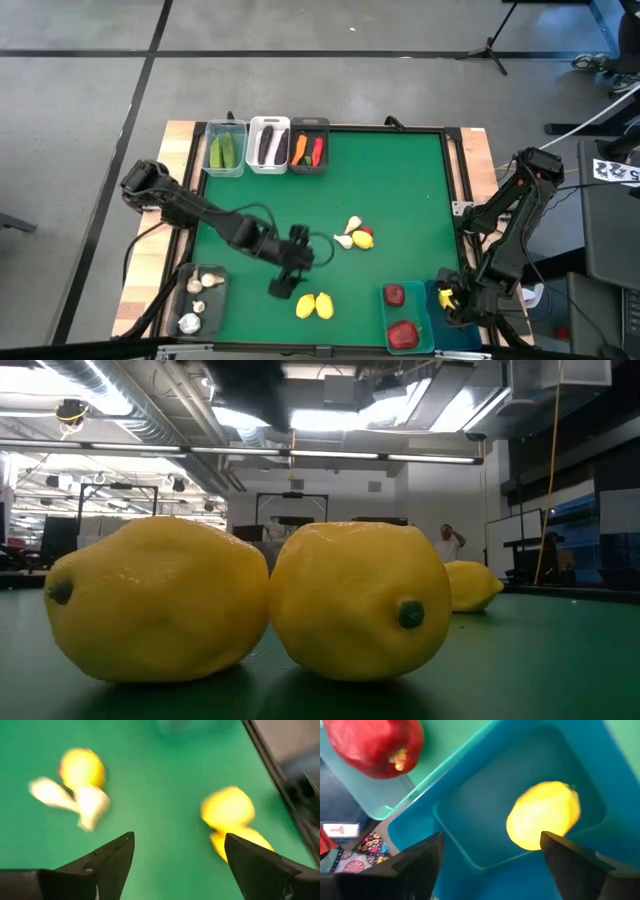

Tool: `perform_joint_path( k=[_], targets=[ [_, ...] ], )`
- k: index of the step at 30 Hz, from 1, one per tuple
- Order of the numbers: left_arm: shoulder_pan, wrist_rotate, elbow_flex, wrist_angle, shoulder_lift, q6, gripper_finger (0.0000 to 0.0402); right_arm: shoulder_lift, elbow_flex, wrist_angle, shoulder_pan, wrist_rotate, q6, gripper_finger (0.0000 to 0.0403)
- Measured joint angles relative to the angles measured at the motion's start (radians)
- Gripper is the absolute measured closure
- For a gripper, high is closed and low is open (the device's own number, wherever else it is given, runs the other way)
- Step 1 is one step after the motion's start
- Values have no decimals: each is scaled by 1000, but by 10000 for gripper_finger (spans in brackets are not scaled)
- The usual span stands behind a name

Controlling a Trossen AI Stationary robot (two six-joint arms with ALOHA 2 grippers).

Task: Sort produce into baskets
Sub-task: Put the lemon into the blue bin, then put the yellow lemon into the blue bin

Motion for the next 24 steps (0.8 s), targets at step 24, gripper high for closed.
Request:
perform_joint_path(
  k=[24],
  targets=[
    [-187,-110,0,64,60,-1160,98,0,0,0,0,29,-1,84]
  ],
)
